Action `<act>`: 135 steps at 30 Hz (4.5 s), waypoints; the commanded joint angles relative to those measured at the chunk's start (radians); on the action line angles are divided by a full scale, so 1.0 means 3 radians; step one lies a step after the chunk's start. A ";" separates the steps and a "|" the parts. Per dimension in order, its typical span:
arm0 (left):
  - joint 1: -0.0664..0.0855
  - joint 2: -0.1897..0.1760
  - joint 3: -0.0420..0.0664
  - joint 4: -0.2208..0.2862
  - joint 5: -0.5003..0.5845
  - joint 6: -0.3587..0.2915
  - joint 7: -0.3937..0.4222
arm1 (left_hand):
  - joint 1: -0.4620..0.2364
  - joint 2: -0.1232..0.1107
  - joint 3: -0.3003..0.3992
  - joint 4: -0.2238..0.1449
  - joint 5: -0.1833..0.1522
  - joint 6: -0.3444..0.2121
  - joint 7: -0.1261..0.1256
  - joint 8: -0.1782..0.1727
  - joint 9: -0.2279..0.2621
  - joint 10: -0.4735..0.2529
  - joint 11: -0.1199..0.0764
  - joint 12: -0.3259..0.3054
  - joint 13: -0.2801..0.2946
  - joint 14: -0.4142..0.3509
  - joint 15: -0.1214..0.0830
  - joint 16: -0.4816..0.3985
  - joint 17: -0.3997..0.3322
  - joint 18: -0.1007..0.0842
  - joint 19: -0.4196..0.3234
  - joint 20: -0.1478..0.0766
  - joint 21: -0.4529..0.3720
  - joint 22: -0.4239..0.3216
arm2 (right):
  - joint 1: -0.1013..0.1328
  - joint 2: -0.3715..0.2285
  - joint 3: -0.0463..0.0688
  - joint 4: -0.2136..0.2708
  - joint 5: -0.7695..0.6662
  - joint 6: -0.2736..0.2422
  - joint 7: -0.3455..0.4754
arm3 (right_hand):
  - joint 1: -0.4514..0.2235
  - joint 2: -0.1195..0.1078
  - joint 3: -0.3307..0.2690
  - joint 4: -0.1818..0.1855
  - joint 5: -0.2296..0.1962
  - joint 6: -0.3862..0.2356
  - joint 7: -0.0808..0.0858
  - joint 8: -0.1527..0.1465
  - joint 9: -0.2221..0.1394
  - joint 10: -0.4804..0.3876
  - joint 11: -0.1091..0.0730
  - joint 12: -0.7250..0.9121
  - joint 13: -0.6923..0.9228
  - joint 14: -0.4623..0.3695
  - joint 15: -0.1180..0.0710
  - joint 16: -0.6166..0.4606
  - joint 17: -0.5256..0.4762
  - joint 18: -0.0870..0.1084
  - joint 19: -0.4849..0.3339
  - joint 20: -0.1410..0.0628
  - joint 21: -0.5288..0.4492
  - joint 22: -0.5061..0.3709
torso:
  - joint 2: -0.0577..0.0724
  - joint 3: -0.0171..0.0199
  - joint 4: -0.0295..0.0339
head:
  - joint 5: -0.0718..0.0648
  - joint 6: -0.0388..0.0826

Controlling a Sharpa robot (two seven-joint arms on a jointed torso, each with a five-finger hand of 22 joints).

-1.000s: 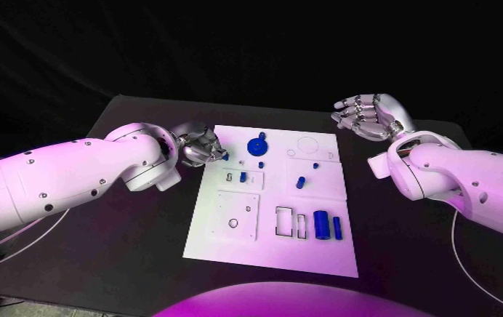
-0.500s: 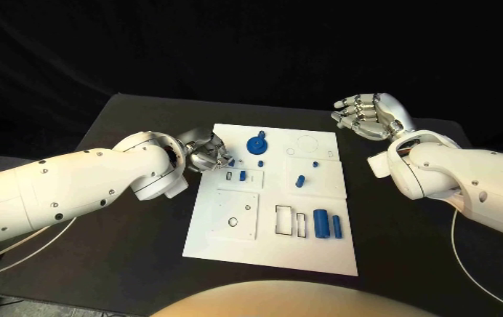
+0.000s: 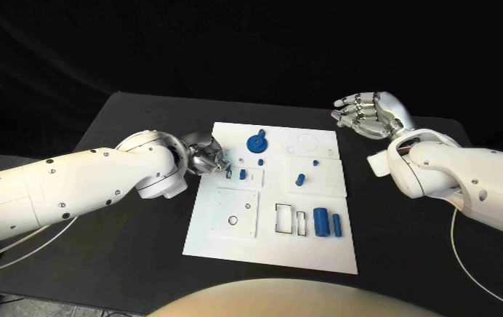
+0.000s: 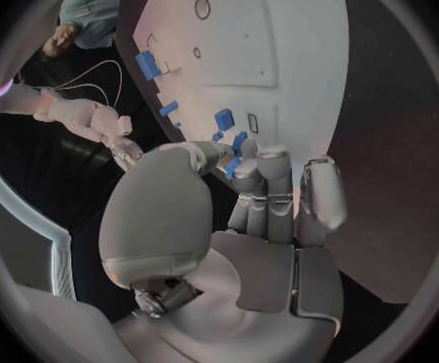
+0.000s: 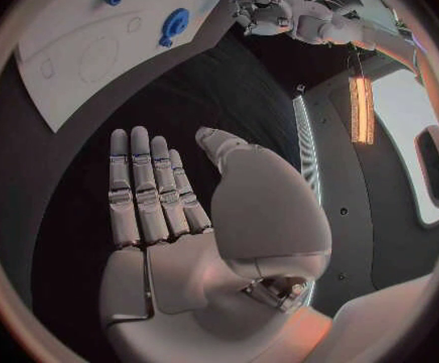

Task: Assemble the parts on the task board

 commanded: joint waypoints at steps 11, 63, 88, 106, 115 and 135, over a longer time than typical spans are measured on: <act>-0.0004 0.0026 0.0002 -0.0005 -0.0172 0.0196 -0.0105 | -0.0057 -0.0019 0.0677 -0.0661 0.0011 0.0045 -0.0014 0.0014 -0.0003 0.0033 0.0000 0.0026 0.0016 0.0004 -0.0012 0.0007 0.0004 -0.0042 0.0037 -0.0005 0.0030 0.0015 | -0.0003 0.0010 0.0000 0.0001 -0.0008 0.0042 0.0010 | -0.0043 0.0008 -0.0018 0.0008 0.0026 0.0011 0.0109 -0.0015 -0.0006 -0.0016 0.0012 -0.0014 -0.0005 0.0011 0.0007 -0.0019 -0.0004 0.0035 0.0015 0.0013 -0.0027 -0.0010 | -0.0001 0.0001 0.0001 | -0.0011 -0.0004; -0.0005 0.0111 -0.0005 -0.0075 -0.0331 0.0412 -0.0002 | -0.0063 -0.0022 0.0702 -0.0679 0.0000 0.0045 -0.0013 0.0009 -0.0014 0.0027 0.0001 0.0019 0.0012 0.0004 -0.0011 0.0002 0.0001 -0.0038 0.0022 -0.0005 0.0024 0.0000 | -0.0022 0.0020 0.0000 -0.0007 -0.0003 0.0048 0.0019 | -0.0046 0.0009 -0.0027 0.0009 0.0031 0.0009 0.0112 -0.0017 -0.0009 -0.0022 0.0015 -0.0013 -0.0005 -0.0004 0.0015 -0.0050 -0.0007 0.0032 -0.0007 0.0020 -0.0053 -0.0033 | 0.0000 0.0000 0.0005 | -0.0019 -0.0052; -0.0005 0.0141 -0.0009 -0.0104 -0.0333 0.0434 0.0000 | -0.0062 -0.0022 0.0703 -0.0681 -0.0001 0.0045 -0.0013 0.0009 -0.0014 0.0028 0.0001 0.0020 0.0014 0.0004 -0.0011 0.0001 0.0000 -0.0038 0.0021 -0.0005 0.0023 -0.0001 | -0.0024 0.0016 0.0000 -0.0002 0.0000 0.0031 0.0038 | -0.0047 0.0012 -0.0028 0.0010 0.0033 0.0008 0.0112 -0.0017 -0.0009 -0.0023 0.0016 -0.0012 -0.0005 -0.0004 0.0016 -0.0055 -0.0007 0.0032 -0.0010 0.0021 -0.0057 -0.0038 | 0.0002 -0.0002 0.0003 | -0.0023 -0.0073; -0.0005 0.0181 -0.0019 -0.0111 -0.0388 0.0610 -0.0029 | -0.0064 -0.0043 0.0719 -0.0721 0.0002 0.0072 -0.0016 0.0009 -0.0030 0.0063 -0.0001 0.0053 0.0070 0.0007 -0.0011 0.0005 0.0003 -0.0046 0.0042 -0.0005 0.0045 0.0035 | -0.0027 0.0017 0.0000 -0.0005 0.0002 0.0035 0.0040 | -0.0047 0.0016 -0.0030 0.0011 0.0036 0.0009 0.0112 -0.0017 -0.0010 -0.0023 0.0016 -0.0010 -0.0004 0.0000 0.0016 -0.0062 -0.0006 0.0033 -0.0010 0.0022 -0.0063 -0.0046 | -0.0003 0.0000 0.0001 | -0.0029 -0.0091; -0.0005 0.0192 -0.0019 -0.0130 -0.0404 0.0513 -0.0046 | -0.0087 -0.0039 0.0721 -0.0718 0.0002 0.0082 -0.0014 0.0004 -0.0042 0.0064 0.0001 0.0044 0.0054 0.0008 -0.0010 0.0003 0.0002 -0.0043 0.0032 -0.0005 0.0040 0.0024 | -0.0031 0.0018 0.0000 -0.0007 0.0009 0.0035 0.0042 | -0.0047 0.0016 -0.0030 0.0011 0.0036 0.0009 0.0112 -0.0017 -0.0010 -0.0023 0.0016 -0.0010 -0.0004 0.0000 0.0016 -0.0062 -0.0006 0.0033 -0.0010 0.0022 -0.0063 -0.0046 | -0.0001 0.0003 0.0002 | -0.0036 -0.0085; -0.0004 0.0176 -0.0018 -0.0182 -0.0237 0.0297 -0.0094 | -0.0521 -0.0062 0.0162 -0.0239 -0.0022 0.0047 -0.0015 -0.0183 -0.0206 0.0045 0.0014 0.0007 -0.0005 0.0013 0.0011 0.0013 0.0010 -0.0038 0.0014 0.0026 -0.0019 -0.0018 | -0.0034 0.0015 0.0000 -0.0009 0.0017 0.0035 0.0042 | -0.0048 0.0017 -0.0032 0.0012 0.0038 0.0008 0.0113 -0.0017 -0.0011 -0.0024 0.0017 -0.0009 -0.0004 0.0002 0.0016 -0.0066 -0.0005 0.0034 -0.0009 0.0023 -0.0066 -0.0050 | -0.0001 -0.0001 0.0005 | -0.0048 -0.0072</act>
